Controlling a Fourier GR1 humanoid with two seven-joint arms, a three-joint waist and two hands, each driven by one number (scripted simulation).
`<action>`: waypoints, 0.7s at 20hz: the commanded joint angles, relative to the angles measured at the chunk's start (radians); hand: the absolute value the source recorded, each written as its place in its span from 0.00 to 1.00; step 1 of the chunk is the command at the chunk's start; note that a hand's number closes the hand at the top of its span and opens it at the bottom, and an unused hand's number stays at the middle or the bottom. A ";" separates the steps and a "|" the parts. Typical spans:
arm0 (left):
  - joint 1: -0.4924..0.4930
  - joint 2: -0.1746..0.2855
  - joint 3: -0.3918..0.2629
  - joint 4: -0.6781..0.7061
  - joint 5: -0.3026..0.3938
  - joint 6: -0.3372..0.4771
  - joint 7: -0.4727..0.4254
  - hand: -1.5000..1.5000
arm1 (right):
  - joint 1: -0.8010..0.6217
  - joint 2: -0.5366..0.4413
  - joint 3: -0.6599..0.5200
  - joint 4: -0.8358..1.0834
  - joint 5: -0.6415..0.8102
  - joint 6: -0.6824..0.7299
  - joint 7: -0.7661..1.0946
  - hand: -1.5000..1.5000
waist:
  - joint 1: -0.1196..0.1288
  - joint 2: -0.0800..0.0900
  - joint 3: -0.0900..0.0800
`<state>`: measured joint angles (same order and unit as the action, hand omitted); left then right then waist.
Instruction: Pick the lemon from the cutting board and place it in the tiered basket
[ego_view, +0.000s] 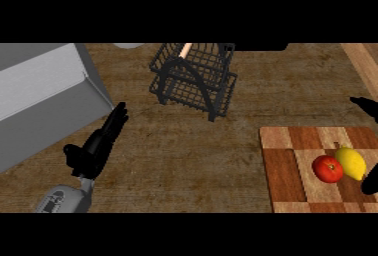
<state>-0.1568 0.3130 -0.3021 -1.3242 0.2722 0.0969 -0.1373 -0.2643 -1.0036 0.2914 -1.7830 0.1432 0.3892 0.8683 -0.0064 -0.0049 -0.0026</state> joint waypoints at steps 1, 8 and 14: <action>0.031 -0.032 -0.004 -0.036 -0.024 -0.007 0.003 0.50 | 0.011 0.090 0.003 -0.086 0.044 0.022 0.161 0.00 | 0.007 0.003 0.002; 0.043 0.000 0.040 -0.005 -0.013 -0.078 -0.025 0.50 | 0.072 0.119 0.036 0.031 0.254 -0.027 0.117 0.00 | 0.011 0.005 0.003; 0.038 -0.044 0.064 0.019 -0.047 -0.064 -0.038 0.50 | 0.169 0.159 -0.041 0.067 0.274 -0.036 0.062 0.00 | 0.002 0.004 0.003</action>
<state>-0.1367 0.2812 -0.2601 -1.3125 0.2303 0.0465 -0.1535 -0.1688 -0.8680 0.2857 -1.7306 0.3856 0.3623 0.9377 -0.0002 -0.0003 -0.0003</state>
